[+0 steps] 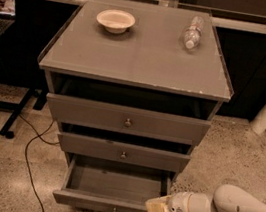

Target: Close bottom drawer

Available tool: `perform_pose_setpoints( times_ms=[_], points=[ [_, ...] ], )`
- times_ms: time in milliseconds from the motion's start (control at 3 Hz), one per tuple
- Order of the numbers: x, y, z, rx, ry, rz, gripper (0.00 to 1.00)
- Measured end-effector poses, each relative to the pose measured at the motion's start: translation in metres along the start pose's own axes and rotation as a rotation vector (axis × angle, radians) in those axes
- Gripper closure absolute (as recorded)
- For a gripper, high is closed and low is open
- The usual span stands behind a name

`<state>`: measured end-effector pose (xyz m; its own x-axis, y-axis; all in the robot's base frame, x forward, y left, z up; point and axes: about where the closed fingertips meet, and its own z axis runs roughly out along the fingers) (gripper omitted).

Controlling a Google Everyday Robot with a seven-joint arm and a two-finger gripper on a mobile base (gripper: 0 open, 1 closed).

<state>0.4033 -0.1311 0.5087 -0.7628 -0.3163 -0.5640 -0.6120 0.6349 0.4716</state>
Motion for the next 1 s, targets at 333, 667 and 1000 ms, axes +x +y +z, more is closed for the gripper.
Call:
perform_pose_setpoints(
  times_ms=[333,667,1000],
  points=[
    [0.000,0.000,0.000,0.000,0.000,0.000,1.00],
    [0.010,-0.008,0.005,0.045,-0.019,0.012,1.00],
    [0.038,-0.037,0.019,0.108,-0.037,0.041,1.00]
  ],
)
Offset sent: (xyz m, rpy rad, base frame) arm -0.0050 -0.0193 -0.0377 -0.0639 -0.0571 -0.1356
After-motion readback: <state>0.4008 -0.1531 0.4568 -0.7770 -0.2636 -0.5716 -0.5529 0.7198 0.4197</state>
